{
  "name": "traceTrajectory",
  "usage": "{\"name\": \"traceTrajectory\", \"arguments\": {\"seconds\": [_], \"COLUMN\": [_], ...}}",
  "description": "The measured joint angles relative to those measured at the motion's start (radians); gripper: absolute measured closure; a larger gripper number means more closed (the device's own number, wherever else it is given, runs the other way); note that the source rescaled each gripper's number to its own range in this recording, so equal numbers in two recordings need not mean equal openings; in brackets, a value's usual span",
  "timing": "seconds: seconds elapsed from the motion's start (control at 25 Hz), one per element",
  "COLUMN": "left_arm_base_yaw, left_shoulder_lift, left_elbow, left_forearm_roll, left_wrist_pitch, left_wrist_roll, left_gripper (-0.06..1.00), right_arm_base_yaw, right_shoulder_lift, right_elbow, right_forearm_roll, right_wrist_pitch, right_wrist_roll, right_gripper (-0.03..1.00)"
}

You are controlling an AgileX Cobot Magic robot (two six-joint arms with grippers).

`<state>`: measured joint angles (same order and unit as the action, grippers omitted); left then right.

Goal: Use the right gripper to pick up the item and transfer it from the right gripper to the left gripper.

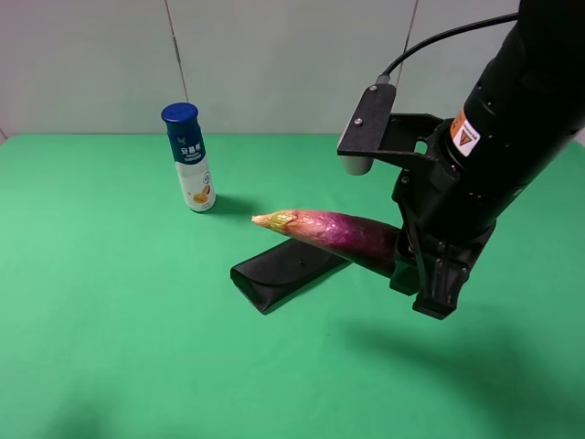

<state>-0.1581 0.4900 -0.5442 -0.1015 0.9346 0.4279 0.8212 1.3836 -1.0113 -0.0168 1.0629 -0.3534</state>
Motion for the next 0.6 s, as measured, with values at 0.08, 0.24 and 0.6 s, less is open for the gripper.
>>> {"name": "traceTrajectory", "arguments": {"seconds": [0.08,0.24,0.6], "left_arm_base_yaw": [-0.035,-0.104,-0.291], "left_shoulder_lift": [0.032,0.095,0.293], "left_elbow": [0.000,-0.004,-0.132], "left_forearm_roll": [-0.002,-0.002,-0.002], "left_wrist_pitch": [-0.017,-0.049,-0.098], "left_wrist_roll": [0.013,0.039,0.108], "left_gripper": [-0.03,-0.03,-0.03], "right_arm_base_yaw": [0.000,0.000,0.000], "right_shoulder_lift": [0.000,0.000,0.000], "right_elbow": [0.000,0.000,0.000], "right_forearm_roll": [0.001,0.008,0.035], "right_wrist_pitch": [0.000,0.000,-0.005], "right_wrist_roll": [-0.004,-0.007,-0.026], "right_gripper": [0.97,0.97,0.97]}}
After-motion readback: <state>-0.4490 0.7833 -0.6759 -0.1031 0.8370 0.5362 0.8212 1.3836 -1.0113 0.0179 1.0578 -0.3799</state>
